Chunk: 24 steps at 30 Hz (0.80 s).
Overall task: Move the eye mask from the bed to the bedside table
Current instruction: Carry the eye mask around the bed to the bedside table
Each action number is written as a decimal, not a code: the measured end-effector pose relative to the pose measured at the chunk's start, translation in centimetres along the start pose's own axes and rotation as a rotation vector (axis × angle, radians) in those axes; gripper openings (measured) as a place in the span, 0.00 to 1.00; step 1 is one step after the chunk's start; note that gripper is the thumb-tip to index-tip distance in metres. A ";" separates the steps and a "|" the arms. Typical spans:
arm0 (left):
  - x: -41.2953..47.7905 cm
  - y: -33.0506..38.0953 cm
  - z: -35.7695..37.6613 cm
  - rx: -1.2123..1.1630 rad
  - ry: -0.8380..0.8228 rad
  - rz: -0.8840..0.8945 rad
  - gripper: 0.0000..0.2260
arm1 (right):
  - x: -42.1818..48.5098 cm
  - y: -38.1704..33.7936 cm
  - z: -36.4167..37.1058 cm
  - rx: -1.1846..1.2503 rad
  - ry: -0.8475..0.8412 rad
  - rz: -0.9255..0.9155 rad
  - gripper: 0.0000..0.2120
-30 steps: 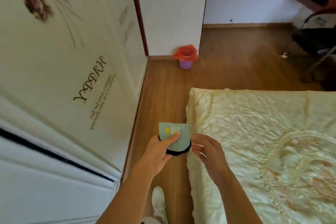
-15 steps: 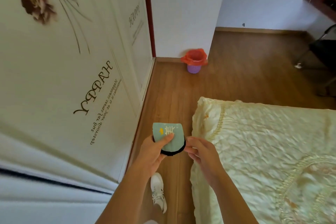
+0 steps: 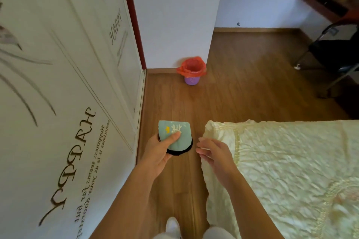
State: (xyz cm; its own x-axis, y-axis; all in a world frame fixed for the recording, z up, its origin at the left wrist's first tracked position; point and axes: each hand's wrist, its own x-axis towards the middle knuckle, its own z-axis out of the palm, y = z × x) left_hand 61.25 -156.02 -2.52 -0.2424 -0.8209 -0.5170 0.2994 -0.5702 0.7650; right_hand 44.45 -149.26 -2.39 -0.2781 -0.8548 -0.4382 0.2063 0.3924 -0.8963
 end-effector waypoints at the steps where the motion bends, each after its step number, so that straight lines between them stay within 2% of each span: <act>1: 1.2 0.9 0.1 0.002 0.000 0.000 0.17 | 1.1 -0.6 0.5 -0.016 0.002 -0.012 0.11; 3: 3.5 2.4 0.2 -0.004 0.005 -0.002 0.16 | 3.2 -1.8 1.2 -0.051 0.000 -0.024 0.14; 8: 9.9 5.9 0.9 -0.005 0.018 -0.001 0.15 | 10.3 -4.4 2.6 -0.015 -0.019 -0.024 0.09; 14: 19.3 10.4 3.1 0.033 0.021 0.020 0.15 | 21.1 -7.6 3.5 0.004 -0.059 0.003 0.10; 19: 28.7 15.1 7.9 0.072 0.022 0.014 0.15 | 31.5 -13.0 1.7 0.024 -0.072 -0.004 0.11; 24: 36.8 19.0 13.4 0.084 -0.010 -0.004 0.14 | 39.6 -18.9 -0.9 0.065 -0.016 -0.011 0.09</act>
State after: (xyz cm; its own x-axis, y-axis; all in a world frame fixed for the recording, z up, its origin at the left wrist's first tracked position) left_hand 45.62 -196.68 -1.90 -0.2528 -0.8178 -0.5169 0.2200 -0.5689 0.7925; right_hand 28.72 -190.24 -2.85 -0.2656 -0.8645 -0.4268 0.2638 0.3607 -0.8946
